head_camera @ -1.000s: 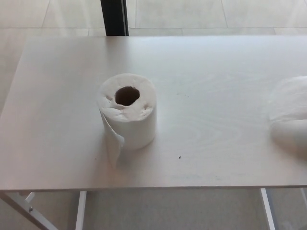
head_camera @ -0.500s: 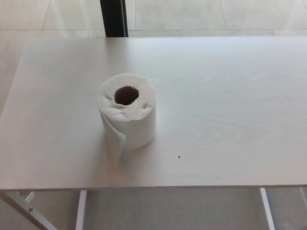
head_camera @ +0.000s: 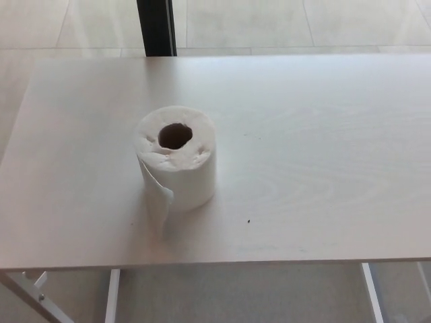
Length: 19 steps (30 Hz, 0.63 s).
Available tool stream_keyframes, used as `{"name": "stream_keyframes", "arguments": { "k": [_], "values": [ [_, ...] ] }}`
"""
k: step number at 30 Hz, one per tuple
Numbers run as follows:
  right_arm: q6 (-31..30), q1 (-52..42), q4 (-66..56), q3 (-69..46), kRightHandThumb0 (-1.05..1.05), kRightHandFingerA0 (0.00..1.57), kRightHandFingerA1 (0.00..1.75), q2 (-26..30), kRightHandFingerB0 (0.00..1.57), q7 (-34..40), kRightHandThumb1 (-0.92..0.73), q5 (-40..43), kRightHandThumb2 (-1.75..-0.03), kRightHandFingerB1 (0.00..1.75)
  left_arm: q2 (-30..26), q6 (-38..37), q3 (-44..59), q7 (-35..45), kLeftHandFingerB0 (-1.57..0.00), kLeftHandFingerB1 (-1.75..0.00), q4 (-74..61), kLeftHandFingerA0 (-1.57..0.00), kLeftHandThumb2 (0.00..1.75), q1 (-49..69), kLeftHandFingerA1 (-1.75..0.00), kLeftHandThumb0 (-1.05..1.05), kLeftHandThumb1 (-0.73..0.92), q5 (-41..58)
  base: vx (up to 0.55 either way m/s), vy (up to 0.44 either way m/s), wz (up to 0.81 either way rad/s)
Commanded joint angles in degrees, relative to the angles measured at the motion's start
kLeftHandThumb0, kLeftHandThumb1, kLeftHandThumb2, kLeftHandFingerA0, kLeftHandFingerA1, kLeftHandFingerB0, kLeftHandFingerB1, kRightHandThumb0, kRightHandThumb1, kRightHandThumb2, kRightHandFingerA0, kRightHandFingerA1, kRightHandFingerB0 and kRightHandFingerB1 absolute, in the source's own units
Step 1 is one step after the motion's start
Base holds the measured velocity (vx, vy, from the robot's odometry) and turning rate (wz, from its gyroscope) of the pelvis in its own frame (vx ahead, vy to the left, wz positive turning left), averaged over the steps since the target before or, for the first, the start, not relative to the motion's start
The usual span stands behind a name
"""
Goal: A toilet paper roll is kept in the middle of the desk infront of the robot. The robot places its left hand on the top of the toilet paper roll to hold it still and uses its right hand to tear off a piece of toilet paper from it and hands the paper to a person
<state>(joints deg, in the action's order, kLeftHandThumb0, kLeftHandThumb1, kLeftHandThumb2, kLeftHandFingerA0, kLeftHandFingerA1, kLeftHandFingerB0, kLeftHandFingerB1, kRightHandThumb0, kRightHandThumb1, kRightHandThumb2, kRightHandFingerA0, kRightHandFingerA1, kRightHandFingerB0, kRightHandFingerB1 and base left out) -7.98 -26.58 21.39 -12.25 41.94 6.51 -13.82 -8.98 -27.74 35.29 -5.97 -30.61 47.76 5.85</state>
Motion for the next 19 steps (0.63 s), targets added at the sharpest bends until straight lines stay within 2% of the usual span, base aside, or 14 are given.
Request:
{"name": "stream_keyframes", "arguments": {
  "k": [1,3,4,5,7,8,9,10,13,14,15,16,17,19],
  "values": [
    [26.95,-4.91,40.63,-27.89,-0.45,0.35,0.78,-5.56,0.39,4.51,-0.64,22.91,-0.59,0.54,-2.95,28.36,6.26,-0.56,0.00,-0.27,53.68,0.00,0.67,-10.29,-0.34,-0.36,0.87,9.49,0.00,0.000,0.00],
    [23.79,-2.65,41.65,-29.20,-0.46,0.35,0.84,-5.01,0.39,3.57,-0.65,24.34,-0.59,0.56,-5.48,29.51,5.25,-0.57,-0.01,-0.29,61.25,0.00,0.66,-13.97,-0.36,-0.38,0.84,7.41,0.00,0.000,0.00],
    [19.07,-0.70,42.30,-29.45,-0.50,0.42,0.84,-3.80,0.39,2.09,-0.68,24.90,-0.60,0.54,-6.80,31.42,3.84,-0.47,0.00,-0.52,63.53,-0.03,1.19,-15.73,-0.55,-0.28,0.77,5.67,0.00,0.000,0.00],
    [13.19,1.37,42.68,-29.92,-0.47,0.51,0.93,-2.28,0.42,-0.70,-0.67,25.89,-0.60,0.64,-7.63,34.02,1.98,-0.48,0.00,-0.52,63.37,-0.04,1.18,-16.50,-0.56,-0.29,0.74,3.57,0.00,0.000,0.00],
    [10.80,2.62,43.02,-30.34,-0.47,0.51,0.93,-1.57,0.42,-2.58,-0.67,26.64,-0.60,0.64,-8.48,34.99,0.84,-0.38,0.00,-0.52,64.31,-0.04,1.18,-17.39,-0.56,-0.29,0.74,2.29,0.00,0.000,0.00],
    [4.48,3.12,41.85,-28.29,-0.44,0.62,0.82,0.72,0.48,-8.59,-0.55,25.64,-0.92,0.67,-10.42,33.98,-1.08,0.00,0.00,-0.51,70.13,-0.04,1.16,-21.11,-0.56,-0.30,0.72,0.00,0.00,0.000,0.00],
    [-2.87,1.76,35.66,-25.48,-0.46,0.71,0.81,2.19,0.58,-13.54,-0.53,23.96,-0.91,0.69,-12.06,34.29,-5.52,-0.49,-0.17,-0.41,71.89,-0.23,0.63,-22.38,-0.56,-0.47,0.80,-5.80,0.00,0.000,0.00],
    [-3.48,1.69,35.24,-25.25,-0.46,0.71,0.81,2.37,0.58,-14.10,-0.53,23.70,-0.91,0.69,-12.39,34.13,-6.11,-0.59,-0.17,-0.41,72.53,-0.23,0.63,-22.65,-0.56,-0.47,0.80,-6.33,0.00,0.000,0.00],
    [-6.15,3.54,32.71,-22.51,-0.47,0.78,0.87,2.23,0.62,-14.25,-0.52,21.80,-0.89,0.70,-13.16,32.21,-10.72,3.24,-0.43,-0.44,77.28,-0.45,0.62,-23.75,-0.52,-0.40,0.77,-9.28,0.00,0.000,0.00],
    [-6.55,3.65,32.07,-22.61,-0.43,0.63,0.76,2.16,0.63,-14.46,-0.65,22.03,-0.59,0.57,-13.23,32.22,-11.96,3.76,-0.44,-0.44,77.32,-0.50,0.62,-23.48,-0.52,-0.41,0.76,-10.39,0.00,0.000,0.00],
    [-7.59,4.03,30.77,-22.22,-0.45,0.66,0.79,2.03,0.60,-14.76,-0.65,21.92,-0.59,0.54,-13.78,31.74,-14.68,5.59,-0.52,-0.45,77.12,-0.57,0.62,-22.54,-0.53,-0.41,0.76,-12.53,0.00,0.000,0.00],
    [-7.81,5.10,31.14,-20.34,-0.50,0.47,0.67,2.42,0.56,-15.68,-0.57,20.47,-0.94,0.64,-15.14,30.57,-17.74,9.39,-0.57,-0.44,76.49,-0.65,0.63,-20.88,-0.50,-0.40,0.77,-14.46,0.00,0.000,0.00],
    [-8.62,7.61,34.65,-17.69,-0.54,0.27,0.61,4.15,0.40,-18.70,-0.70,18.49,-0.62,0.50,-16.27,29.70,-19.42,12.17,-0.57,-0.44,76.58,-0.65,0.63,-20.03,-0.50,-0.40,0.77,-15.05,0.00,0.000,0.00],
    [-11.35,9.92,37.16,-16.21,-0.54,0.27,0.61,5.76,0.40,-21.44,-0.70,17.51,-0.62,0.50,-16.59,29.34,-19.90,11.97,-0.57,-0.44,77.50,-0.65,0.63,-20.33,-0.50,-0.40,0.77,-14.58,0.00,0.000,0.00]
  ]
}}
